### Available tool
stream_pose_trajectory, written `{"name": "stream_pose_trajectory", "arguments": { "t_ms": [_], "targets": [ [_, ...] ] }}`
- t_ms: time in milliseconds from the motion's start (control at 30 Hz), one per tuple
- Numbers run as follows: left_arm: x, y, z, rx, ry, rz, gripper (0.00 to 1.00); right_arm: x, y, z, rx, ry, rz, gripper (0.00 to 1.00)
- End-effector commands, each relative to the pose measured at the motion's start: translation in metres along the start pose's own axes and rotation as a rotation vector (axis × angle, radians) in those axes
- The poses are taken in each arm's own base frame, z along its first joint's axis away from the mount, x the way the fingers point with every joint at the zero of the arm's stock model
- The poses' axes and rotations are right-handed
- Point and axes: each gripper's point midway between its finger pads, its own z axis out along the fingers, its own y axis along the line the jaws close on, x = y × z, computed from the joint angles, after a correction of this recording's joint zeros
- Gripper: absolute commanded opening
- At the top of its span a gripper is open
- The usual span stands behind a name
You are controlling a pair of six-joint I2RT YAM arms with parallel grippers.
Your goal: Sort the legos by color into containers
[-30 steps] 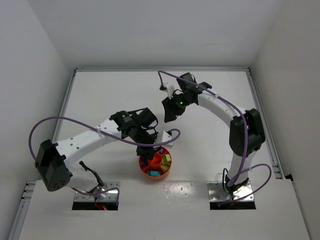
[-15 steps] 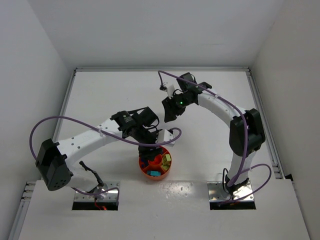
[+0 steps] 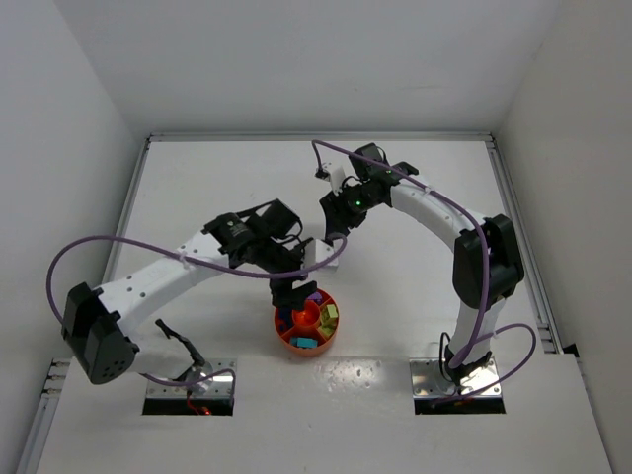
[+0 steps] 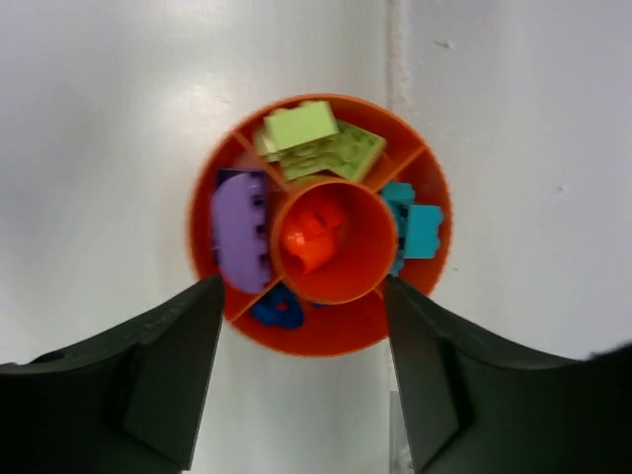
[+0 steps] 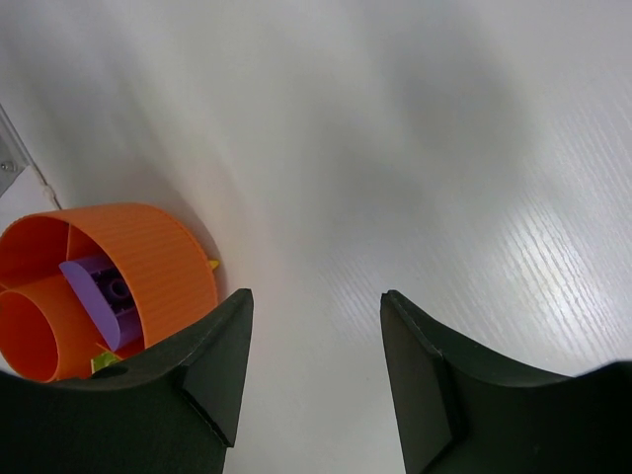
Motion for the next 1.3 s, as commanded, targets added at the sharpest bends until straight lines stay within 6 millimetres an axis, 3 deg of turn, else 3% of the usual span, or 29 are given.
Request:
{"name": "stream_pose_trajectory", "arguments": {
  "t_ms": [0, 33, 167, 367, 567, 600, 733, 933, 1267],
  "targets": [
    [-0.044, 0.019, -0.044, -0.139, -0.201, -0.045, 0.81, -0.02, 0.002, -0.013, 0.014, -0.069, -0.052, 0.55],
    [-0.051, 0.032, -0.06, -0.212, -0.226, -0.071, 1.0, -0.02, 0.002, -0.013, 0.014, -0.069, -0.052, 0.55],
    [-0.054, 0.056, -0.094, -0.349, -0.27, -0.17, 1.0, -0.02, 0.002, -0.013, 0.014, -0.069, -0.052, 0.55],
    [-0.025, 0.082, -0.12, -0.42, -0.303, -0.364, 1.0, -0.019, 0.004, -0.019, 0.027, -0.077, -0.078, 0.55],
    [0.02, 0.106, -0.127, -0.464, -0.327, -0.6, 1.0, -0.006, 0.012, -0.029, 0.035, -0.073, -0.077, 0.55],
    [0.035, 0.113, -0.131, -0.49, -0.329, -0.655, 1.0, -0.002, 0.013, -0.029, 0.034, -0.069, -0.075, 0.55],
    [0.057, 0.128, -0.141, -0.552, -0.352, -0.73, 1.0, -0.001, 0.013, -0.039, 0.053, -0.084, -0.086, 0.55],
    [0.069, 0.137, -0.153, -0.592, -0.394, -0.806, 1.0, 0.001, 0.012, -0.042, 0.051, -0.089, -0.078, 0.55],
    [0.088, 0.138, -0.152, -0.567, -0.41, -0.843, 1.0, -0.003, 0.01, -0.041, 0.053, -0.097, -0.083, 0.55]
  ]
}}
